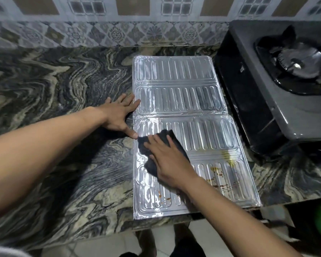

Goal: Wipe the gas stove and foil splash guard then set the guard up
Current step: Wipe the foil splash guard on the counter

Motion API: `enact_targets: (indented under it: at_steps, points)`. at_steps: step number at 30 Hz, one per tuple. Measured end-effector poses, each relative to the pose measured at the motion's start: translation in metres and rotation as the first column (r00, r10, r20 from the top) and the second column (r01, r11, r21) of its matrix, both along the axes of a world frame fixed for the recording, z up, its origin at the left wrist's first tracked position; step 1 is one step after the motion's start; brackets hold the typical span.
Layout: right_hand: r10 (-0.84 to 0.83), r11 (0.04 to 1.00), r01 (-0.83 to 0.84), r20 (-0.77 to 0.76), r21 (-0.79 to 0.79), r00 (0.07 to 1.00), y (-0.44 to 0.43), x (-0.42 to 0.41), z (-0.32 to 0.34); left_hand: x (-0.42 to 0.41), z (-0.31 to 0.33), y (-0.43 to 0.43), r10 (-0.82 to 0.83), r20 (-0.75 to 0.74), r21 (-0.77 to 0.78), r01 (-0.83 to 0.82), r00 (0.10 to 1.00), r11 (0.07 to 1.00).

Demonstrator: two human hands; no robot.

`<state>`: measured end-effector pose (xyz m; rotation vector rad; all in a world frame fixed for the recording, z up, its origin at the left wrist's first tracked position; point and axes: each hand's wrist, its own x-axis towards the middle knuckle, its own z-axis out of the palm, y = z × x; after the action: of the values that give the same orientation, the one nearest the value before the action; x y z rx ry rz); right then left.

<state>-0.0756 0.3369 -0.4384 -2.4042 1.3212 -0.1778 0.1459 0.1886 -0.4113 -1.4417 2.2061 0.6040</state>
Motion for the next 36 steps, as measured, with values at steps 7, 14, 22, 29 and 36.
enact_targets:
  at_steps: [7, 14, 22, 29, 36]
  points:
    - [0.062, 0.998, -0.061, -0.008, 0.021, 0.998, 0.023, -0.031, -0.01, 0.0, -0.002, -0.002, 0.01, -0.011, 0.019, -0.009, 1.0, 1.0]
    - [-0.353, 0.935, 0.354, 0.031, -0.002, 0.935, -0.036, -0.093, -0.011, -0.003, -0.006, -0.001, 0.018, 0.011, -0.001, -0.018, 1.0, 1.0]
    - [-0.614, 0.789, 0.614, -0.012, -0.022, 0.789, 0.001, -0.138, -0.015, -0.008, 0.0, 0.004, 0.036, 0.032, -0.027, -0.035, 0.999, 0.999]
    - [-0.629, 0.777, 0.627, -0.055, -0.061, 0.775, 0.001, -0.134, -0.019, -0.014, 0.007, 0.035, -0.143, 0.026, -0.124, 0.145, 0.989, 0.982]
    - [-0.664, 0.747, 0.662, -0.045, -0.056, 0.746, -0.006, -0.12, -0.018, -0.007, -0.001, 0.053, -0.137, 0.024, -0.055, 0.138, 0.99, 0.989]
